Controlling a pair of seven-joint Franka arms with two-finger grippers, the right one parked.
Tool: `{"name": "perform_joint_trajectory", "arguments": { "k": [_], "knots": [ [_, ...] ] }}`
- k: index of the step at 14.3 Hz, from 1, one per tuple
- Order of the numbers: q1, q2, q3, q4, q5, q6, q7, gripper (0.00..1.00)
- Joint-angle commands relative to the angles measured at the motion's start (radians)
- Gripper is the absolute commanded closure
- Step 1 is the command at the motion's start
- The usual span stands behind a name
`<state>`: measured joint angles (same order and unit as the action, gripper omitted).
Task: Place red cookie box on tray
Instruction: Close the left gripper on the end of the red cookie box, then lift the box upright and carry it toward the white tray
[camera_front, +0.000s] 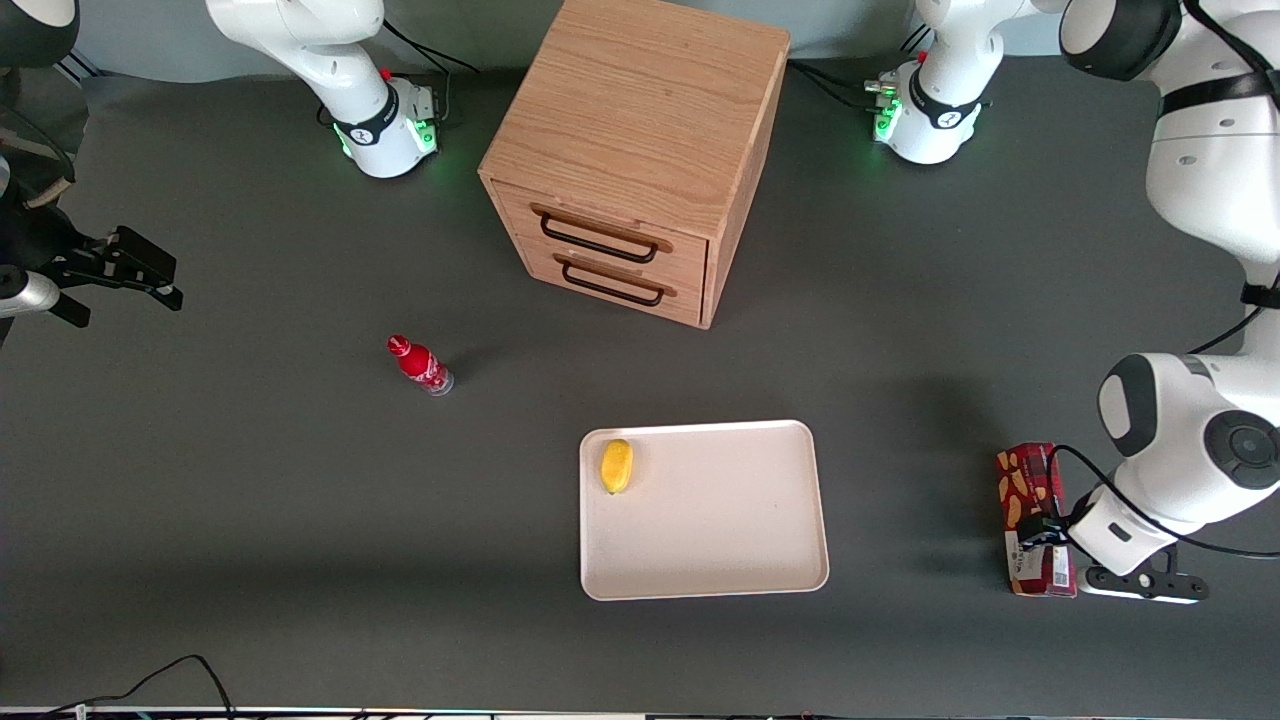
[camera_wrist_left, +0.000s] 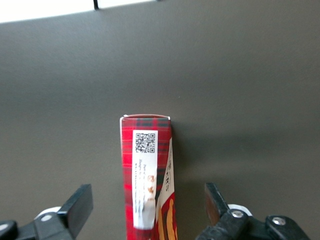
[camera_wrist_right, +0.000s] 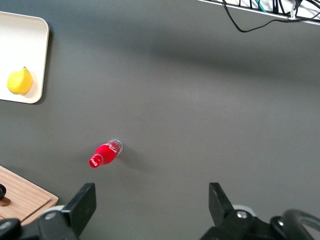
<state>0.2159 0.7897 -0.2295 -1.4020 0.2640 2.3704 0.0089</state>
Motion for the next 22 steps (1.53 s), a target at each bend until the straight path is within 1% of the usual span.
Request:
{"name": "perform_joint_trajectory", "arguments": {
  "k": [1,2,3,4,6,10,12,16,17,19,20,22],
  "knots": [
    [-0.004,0.017,0.005,0.001,0.031,0.024,-0.029,0.21],
    [-0.004,0.017,0.004,0.001,0.031,0.015,-0.029,0.63],
    [-0.001,0.017,0.005,0.001,0.032,0.013,-0.027,0.89],
    [-0.003,0.017,0.007,-0.003,0.038,0.013,-0.027,1.0],
    [-0.004,0.014,0.013,-0.006,0.083,0.012,-0.027,1.0],
    [0.003,-0.029,0.007,0.021,0.07,-0.006,-0.033,1.0],
    [0.008,-0.105,-0.02,0.043,0.057,-0.127,-0.033,1.0],
    [-0.009,-0.321,-0.037,0.077,-0.125,-0.438,-0.053,1.0],
    [-0.013,-0.372,-0.048,0.081,-0.155,-0.521,-0.064,1.0],
    [-0.026,-0.429,-0.103,0.132,-0.169,-0.681,-0.105,1.0],
    [-0.029,-0.44,-0.141,0.161,-0.166,-0.744,-0.18,1.0],
    [-0.033,-0.44,-0.246,0.204,-0.158,-0.807,-0.317,1.0]
  ]
}}
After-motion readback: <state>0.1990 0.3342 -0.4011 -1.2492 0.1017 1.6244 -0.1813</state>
